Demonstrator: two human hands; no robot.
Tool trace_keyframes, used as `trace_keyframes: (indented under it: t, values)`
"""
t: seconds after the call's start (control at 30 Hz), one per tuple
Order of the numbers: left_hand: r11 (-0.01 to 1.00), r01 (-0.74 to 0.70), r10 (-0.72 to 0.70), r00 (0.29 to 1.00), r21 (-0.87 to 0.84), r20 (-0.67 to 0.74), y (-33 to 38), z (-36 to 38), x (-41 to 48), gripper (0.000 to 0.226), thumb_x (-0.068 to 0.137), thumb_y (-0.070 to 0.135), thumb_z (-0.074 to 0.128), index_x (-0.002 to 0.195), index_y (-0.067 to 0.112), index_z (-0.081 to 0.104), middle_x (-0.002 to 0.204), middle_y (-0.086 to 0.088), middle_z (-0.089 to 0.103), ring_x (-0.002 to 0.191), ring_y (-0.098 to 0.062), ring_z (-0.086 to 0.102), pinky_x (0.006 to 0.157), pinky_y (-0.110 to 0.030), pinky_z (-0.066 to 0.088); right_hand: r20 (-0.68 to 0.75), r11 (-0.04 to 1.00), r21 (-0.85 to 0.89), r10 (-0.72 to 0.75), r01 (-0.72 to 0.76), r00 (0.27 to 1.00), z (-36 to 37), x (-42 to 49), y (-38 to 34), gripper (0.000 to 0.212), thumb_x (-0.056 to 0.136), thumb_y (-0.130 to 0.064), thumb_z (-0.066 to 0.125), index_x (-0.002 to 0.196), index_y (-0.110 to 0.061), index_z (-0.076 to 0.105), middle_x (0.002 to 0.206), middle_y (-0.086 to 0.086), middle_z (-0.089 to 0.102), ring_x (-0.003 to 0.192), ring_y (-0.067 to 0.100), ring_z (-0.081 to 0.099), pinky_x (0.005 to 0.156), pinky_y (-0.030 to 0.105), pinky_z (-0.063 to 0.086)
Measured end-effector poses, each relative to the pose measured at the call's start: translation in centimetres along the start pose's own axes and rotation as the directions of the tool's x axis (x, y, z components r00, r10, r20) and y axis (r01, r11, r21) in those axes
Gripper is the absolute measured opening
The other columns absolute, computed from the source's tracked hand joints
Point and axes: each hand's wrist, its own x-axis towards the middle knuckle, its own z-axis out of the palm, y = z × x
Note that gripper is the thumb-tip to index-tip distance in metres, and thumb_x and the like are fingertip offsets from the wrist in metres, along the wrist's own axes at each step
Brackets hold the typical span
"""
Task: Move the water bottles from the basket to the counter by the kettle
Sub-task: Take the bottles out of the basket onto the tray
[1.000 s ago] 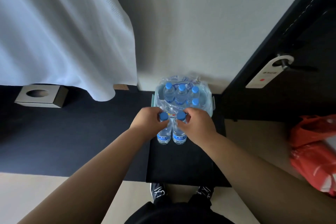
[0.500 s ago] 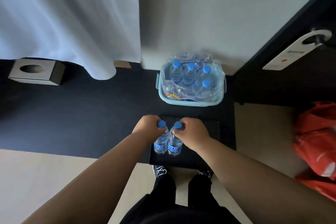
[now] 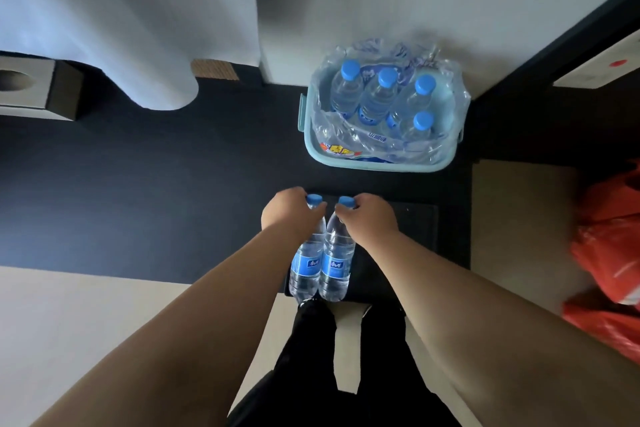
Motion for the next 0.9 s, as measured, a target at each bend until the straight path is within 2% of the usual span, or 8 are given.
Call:
trace_keyframes:
  t: [0.07,0.2,0.37,0.53,0.6,0.73,0.83,0.9]
  values:
    - [1.000,0.010,-0.010,1.000,0.004,0.003,0.0,0.8,1.0,0.036,0.082,0.059,0.066,0.076,0.024,0.059,0.070,0.007,0.065,0.061,-0.015,0.063,0.052,-0.027,0.042,-0.002,0.999,0.027,0.036,-0.036,0.999,0.7,1.1,0.2,0.031,0.080,-0.046,0.060,0.067,-0.020,0.071,0.053,-0.007,0.066,0.046,0.006,0.061,0.047,0.023,0.038]
    - [0.999,0.040,-0.040,0.999,-0.002,0.018,0.0,1.9,2.6,0.036,0.080,0.059,0.062,0.076,0.023,0.060,0.069,0.006,0.068,0.062,-0.018,0.066,0.052,-0.027,0.043,-0.032,0.997,0.035,0.070,-0.069,0.997,1.9,2.8,0.7,0.033,0.082,-0.045,0.060,0.064,-0.017,0.066,0.050,-0.002,0.063,0.048,0.012,0.062,0.047,0.024,0.037]
    - [0.997,0.060,-0.061,0.998,0.044,0.010,-0.4,3.0,4.3,0.034,0.082,0.056,0.059,0.076,0.022,0.059,0.066,0.005,0.066,0.057,-0.017,0.063,0.048,-0.025,0.036,-0.002,0.991,0.045,0.125,-0.125,0.992,3.3,4.4,1.5,0.036,0.085,-0.043,0.058,0.062,-0.016,0.065,0.044,-0.005,0.062,0.038,0.008,0.059,0.045,0.022,0.037]
    - [0.991,0.111,-0.113,0.993,0.075,0.022,-0.5,3.6,5.3,0.033,0.088,0.053,0.057,0.083,0.021,0.061,0.073,0.002,0.066,0.060,-0.019,0.062,0.050,-0.027,0.037,0.024,0.991,0.008,0.130,-0.130,0.991,4.4,5.2,2.1,0.047,0.094,-0.042,0.058,0.055,-0.016,0.058,0.043,-0.003,0.056,0.047,0.014,0.058,0.045,0.024,0.033]
    - [0.990,0.111,-0.113,0.994,0.090,0.012,-0.7,3.6,5.1,0.032,0.090,0.054,0.057,0.086,0.023,0.060,0.074,0.003,0.064,0.060,-0.017,0.060,0.049,-0.027,0.036,0.027,0.993,0.005,0.119,-0.119,0.992,4.6,5.0,2.3,0.044,0.095,-0.047,0.056,0.062,-0.018,0.059,0.054,-0.002,0.061,0.053,0.015,0.061,0.047,0.024,0.035]
    - [0.990,0.113,-0.114,0.993,0.082,0.012,-1.1,2.9,3.9,0.029,0.086,0.052,0.052,0.084,0.025,0.060,0.069,0.005,0.068,0.058,-0.017,0.065,0.052,-0.027,0.044,0.020,0.995,-0.046,0.094,-0.093,0.995,3.7,3.8,2.8,0.045,0.096,-0.055,0.053,0.068,-0.019,0.055,0.060,-0.005,0.060,0.058,0.015,0.059,0.048,0.026,0.032]
    - [0.991,0.101,-0.101,0.995,0.089,0.000,-1.2,1.6,3.0,0.029,0.084,0.054,0.054,0.084,0.026,0.061,0.070,0.008,0.065,0.058,-0.014,0.062,0.050,-0.026,0.041,0.019,0.995,-0.080,0.070,-0.068,0.997,2.1,3.1,2.8,0.036,0.096,-0.056,0.054,0.100,-0.023,0.064,0.081,-0.004,0.066,0.067,0.015,0.059,0.051,0.026,0.035]
    - [0.992,0.086,-0.086,0.996,0.090,-0.004,-0.9,0.4,2.4,0.030,0.083,0.057,0.056,0.088,0.028,0.061,0.075,0.009,0.063,0.062,-0.013,0.061,0.053,-0.026,0.041,0.008,0.995,-0.085,0.045,-0.044,0.999,0.6,2.6,2.5,0.046,0.095,-0.056,0.056,0.123,-0.019,0.065,0.095,-0.002,0.070,0.068,0.011,0.059,0.058,0.027,0.041]
